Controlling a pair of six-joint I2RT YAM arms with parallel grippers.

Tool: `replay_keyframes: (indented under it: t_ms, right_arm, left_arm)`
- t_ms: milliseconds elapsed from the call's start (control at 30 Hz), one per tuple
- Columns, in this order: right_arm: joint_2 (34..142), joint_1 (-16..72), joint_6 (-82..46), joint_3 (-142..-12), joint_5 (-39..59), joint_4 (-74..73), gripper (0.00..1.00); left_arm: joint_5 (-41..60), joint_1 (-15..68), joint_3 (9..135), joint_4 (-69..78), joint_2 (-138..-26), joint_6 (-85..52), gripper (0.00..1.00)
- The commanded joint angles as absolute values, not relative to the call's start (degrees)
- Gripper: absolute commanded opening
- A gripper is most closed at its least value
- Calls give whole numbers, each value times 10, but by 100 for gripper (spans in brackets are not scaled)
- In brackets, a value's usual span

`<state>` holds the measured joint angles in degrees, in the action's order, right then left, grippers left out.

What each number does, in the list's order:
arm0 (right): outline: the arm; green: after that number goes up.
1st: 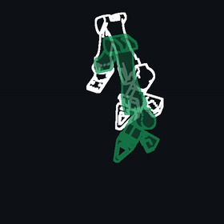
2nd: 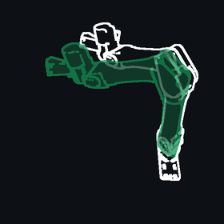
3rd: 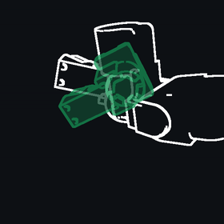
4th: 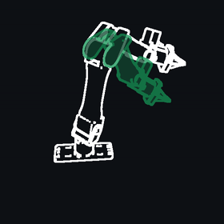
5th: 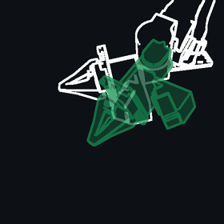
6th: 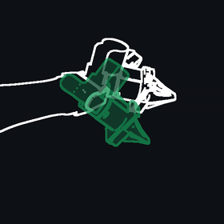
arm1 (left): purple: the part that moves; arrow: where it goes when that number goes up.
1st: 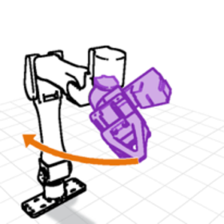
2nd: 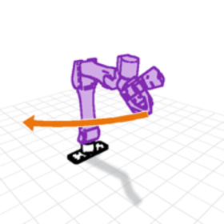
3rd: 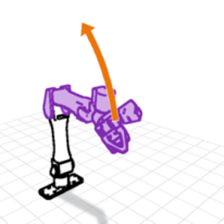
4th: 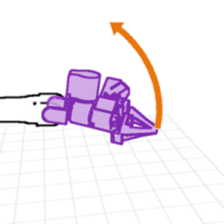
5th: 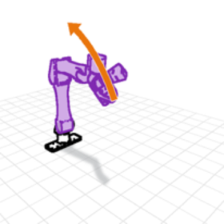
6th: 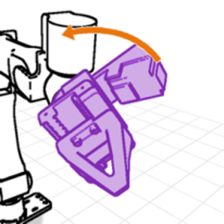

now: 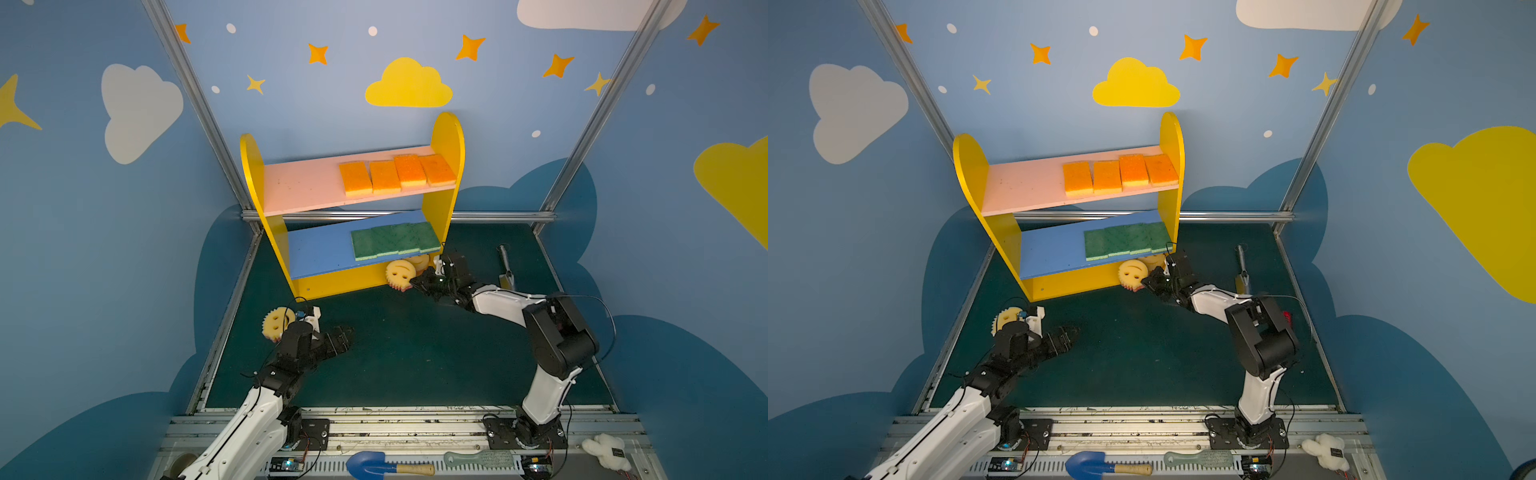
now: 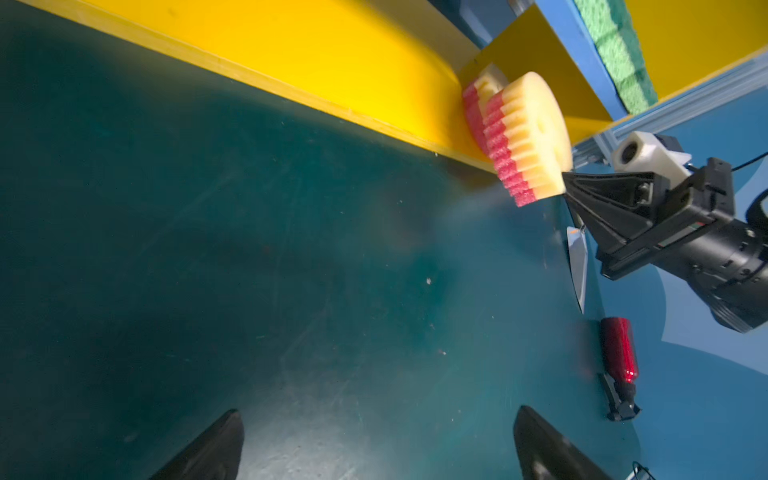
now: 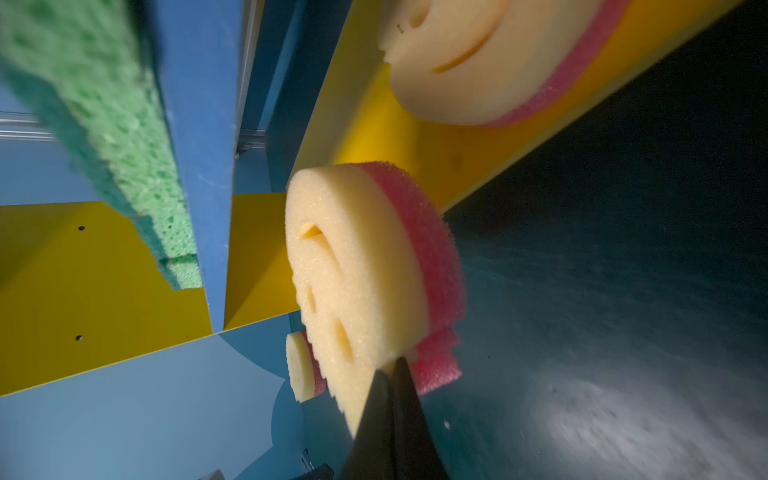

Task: Place and organize the cleaning sponges onto the shelf
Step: 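Push the held smiley sponge onto the shelf base beside the first one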

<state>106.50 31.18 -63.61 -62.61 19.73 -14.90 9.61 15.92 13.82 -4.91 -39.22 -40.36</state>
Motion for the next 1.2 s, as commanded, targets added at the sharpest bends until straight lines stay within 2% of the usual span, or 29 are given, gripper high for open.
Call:
replay_keyframes:
  t_ms: [0, 500, 833, 1167]
  right_arm:
    - [1096, 324, -634, -677, 178, -162, 0]
    - [1219, 327, -671, -772, 169, -218, 0]
    - [1216, 334, -698, -720, 151, -303, 0]
    - [1152, 359, -705, -647, 98, -328, 0]
  left_arm:
    - [113, 153, 132, -44, -385, -402, 100]
    - [96, 151, 115, -24, -371, -394, 100]
    - [78, 151, 108, -32, -346, -392, 100]
    - [82, 151, 108, -33, -339, -400, 100]
